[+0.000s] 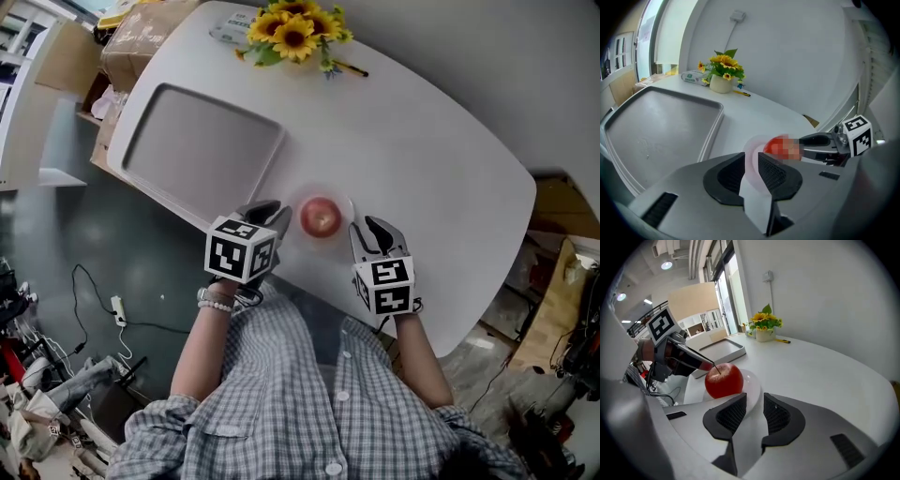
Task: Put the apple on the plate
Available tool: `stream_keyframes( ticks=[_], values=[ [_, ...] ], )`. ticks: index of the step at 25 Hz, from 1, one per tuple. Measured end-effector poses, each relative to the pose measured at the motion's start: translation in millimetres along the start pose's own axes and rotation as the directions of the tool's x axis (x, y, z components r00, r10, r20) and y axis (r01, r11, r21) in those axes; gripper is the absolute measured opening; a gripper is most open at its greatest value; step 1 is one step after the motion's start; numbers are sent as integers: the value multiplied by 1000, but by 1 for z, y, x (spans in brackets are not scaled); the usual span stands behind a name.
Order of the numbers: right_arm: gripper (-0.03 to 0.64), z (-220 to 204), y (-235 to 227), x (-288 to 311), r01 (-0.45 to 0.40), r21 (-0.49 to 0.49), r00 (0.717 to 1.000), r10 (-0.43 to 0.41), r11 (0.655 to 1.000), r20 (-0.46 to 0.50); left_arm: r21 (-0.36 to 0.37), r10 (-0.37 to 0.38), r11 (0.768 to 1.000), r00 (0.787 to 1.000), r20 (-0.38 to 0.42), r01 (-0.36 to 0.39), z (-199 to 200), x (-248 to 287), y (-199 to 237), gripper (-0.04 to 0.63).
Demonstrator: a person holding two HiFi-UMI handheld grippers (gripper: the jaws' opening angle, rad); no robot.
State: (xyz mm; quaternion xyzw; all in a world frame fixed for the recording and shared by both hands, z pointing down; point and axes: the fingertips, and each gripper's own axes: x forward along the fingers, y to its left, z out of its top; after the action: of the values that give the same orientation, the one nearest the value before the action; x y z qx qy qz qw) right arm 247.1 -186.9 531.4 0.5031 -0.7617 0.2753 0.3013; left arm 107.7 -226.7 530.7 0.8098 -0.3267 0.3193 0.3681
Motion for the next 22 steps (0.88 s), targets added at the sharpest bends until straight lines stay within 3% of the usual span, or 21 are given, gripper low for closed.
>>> stream_keyframes(
  ticks=[8, 14, 18, 22],
  values=[
    [97, -16, 2, 19, -26, 83, 997, 31, 996, -69, -30, -5, 1000, 996, -93, 2, -22, 23, 12, 94],
    [97, -23, 3, 24, -13, 167, 992, 33, 986, -118, -54, -21, 998, 994, -112, 15, -28, 30, 17, 94],
    [97, -27, 4, 25, -12, 270, 986, 56, 963, -155, -70, -36, 997, 993, -113, 28, -28, 29, 18, 92],
    [95, -32, 9, 26, -17, 394, 981, 92, 919, -173, -76, -47, 996, 991, -129, 38, -28, 30, 21, 92]
  ],
)
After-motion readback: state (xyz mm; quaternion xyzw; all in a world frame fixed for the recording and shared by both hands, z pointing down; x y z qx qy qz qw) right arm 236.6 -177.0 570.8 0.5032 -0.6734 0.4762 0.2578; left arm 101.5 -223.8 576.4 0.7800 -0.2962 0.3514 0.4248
